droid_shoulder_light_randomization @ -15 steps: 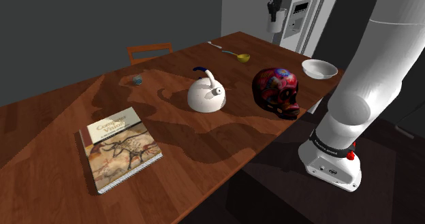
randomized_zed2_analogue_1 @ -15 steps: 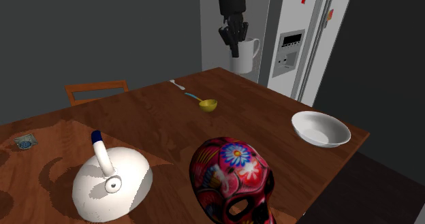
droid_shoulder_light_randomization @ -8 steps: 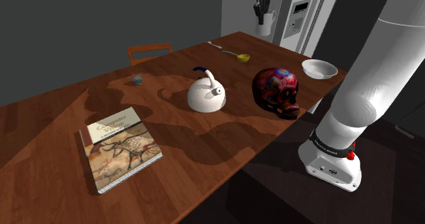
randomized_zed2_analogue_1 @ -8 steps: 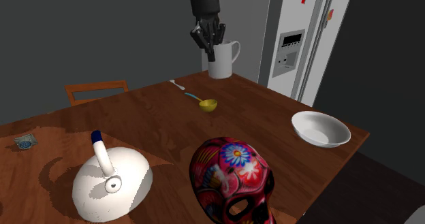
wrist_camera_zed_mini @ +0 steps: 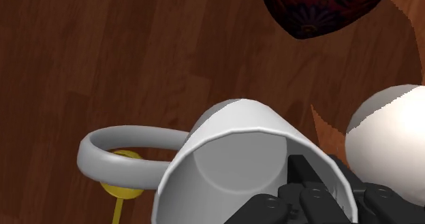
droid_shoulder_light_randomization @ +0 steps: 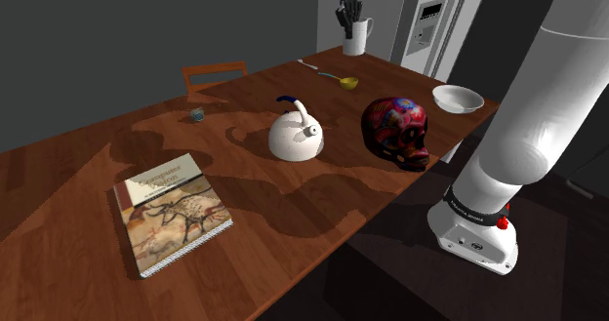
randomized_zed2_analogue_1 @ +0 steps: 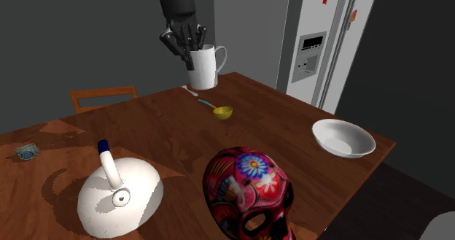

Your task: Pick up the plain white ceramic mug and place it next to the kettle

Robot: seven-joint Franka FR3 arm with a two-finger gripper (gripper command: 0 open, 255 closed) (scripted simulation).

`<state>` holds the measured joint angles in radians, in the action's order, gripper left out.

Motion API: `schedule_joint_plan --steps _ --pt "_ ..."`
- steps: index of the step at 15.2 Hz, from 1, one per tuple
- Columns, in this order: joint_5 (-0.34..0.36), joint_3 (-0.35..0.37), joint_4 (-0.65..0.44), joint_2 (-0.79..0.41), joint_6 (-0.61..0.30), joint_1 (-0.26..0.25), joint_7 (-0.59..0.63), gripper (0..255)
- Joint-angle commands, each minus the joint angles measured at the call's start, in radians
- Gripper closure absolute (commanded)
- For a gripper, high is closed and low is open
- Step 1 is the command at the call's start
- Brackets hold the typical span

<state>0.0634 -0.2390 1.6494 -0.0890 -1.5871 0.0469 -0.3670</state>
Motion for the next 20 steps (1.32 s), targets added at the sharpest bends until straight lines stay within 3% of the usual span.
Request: schedule_joint_plan --steps 1,11,20 --pt "-0.006 0.023 0.002 -0.003 -0.001 -0.028 0.052 255" --pt "-0.043 0.119 -0.125 -0.096 0.044 -0.145 0.261 255" --pt "-0.068 0.189 -0.379 -0.273 0.125 -0.247 0.434 255"
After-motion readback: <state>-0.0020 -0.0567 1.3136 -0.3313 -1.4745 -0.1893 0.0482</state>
